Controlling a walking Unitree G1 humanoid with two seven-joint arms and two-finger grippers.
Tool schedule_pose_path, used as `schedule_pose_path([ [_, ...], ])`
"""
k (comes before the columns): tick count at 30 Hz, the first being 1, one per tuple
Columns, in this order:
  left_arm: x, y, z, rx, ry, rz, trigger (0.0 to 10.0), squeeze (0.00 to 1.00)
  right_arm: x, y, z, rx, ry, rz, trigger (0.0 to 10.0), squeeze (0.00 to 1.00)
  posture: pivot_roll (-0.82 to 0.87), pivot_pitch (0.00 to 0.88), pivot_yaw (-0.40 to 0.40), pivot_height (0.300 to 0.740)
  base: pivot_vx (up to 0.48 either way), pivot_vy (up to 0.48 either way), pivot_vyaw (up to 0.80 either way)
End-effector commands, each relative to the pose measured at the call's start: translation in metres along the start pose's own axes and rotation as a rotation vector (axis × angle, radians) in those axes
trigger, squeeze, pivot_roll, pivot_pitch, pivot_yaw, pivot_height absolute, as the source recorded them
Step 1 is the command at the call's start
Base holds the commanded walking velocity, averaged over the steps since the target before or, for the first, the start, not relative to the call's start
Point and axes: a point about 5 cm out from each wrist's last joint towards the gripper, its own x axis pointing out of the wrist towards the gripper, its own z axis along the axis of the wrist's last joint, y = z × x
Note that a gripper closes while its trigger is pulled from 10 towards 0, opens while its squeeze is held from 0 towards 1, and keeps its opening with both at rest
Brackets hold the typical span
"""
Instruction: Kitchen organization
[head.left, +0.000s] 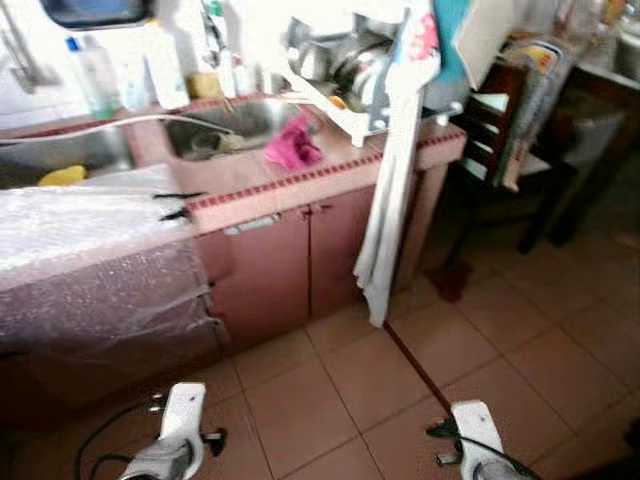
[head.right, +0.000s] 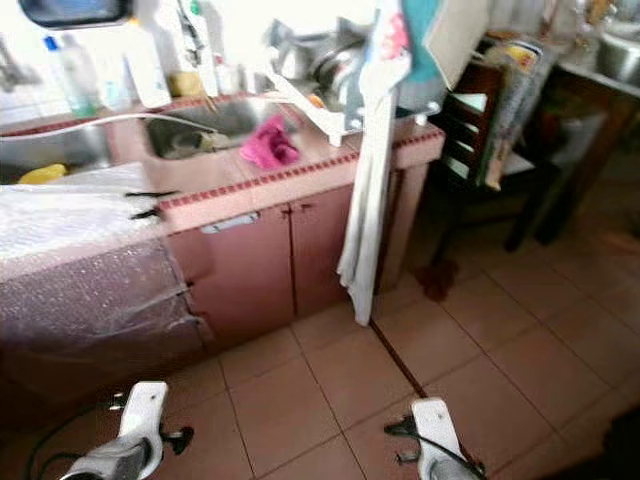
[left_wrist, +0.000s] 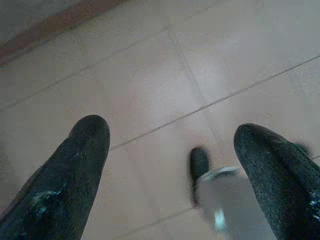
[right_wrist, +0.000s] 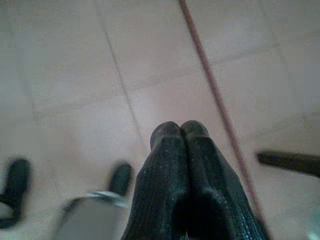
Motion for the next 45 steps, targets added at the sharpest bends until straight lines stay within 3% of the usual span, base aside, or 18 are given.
schedule_pose_path([
  [1,0.0010,-0.0085,0.0148,0.011,-0.042,-0.021,10.0,0.00,-0.0029,-0.0119,-0.0100,-0.009,0.034,-0.028,10.0,0.00,0.02,0.000,0.024,0.740,0.307,0.000,-0.41],
  [20,0.0009,-0.0082,0.0174,0.020,-0.055,-0.023,10.0,0.00,-0.0023,-0.0106,-0.0089,-0.027,0.039,-0.031,10.0,0.00,0.02,0.000,0.026,0.740,0.059,-0.068,-0.41],
  [36,0.0008,-0.0079,0.0172,0.032,-0.053,-0.025,10.0,0.00,-0.0020,-0.0090,-0.0086,-0.031,0.042,-0.030,10.0,0.00,0.02,0.000,0.028,0.740,0.000,-0.333,0.00],
  [45,0.0009,-0.0080,0.0171,0.032,-0.054,-0.023,10.0,0.00,-0.0018,-0.0086,-0.0080,-0.034,0.041,-0.029,10.0,0.00,0.02,0.000,0.028,0.740,0.000,-0.067,0.00],
])
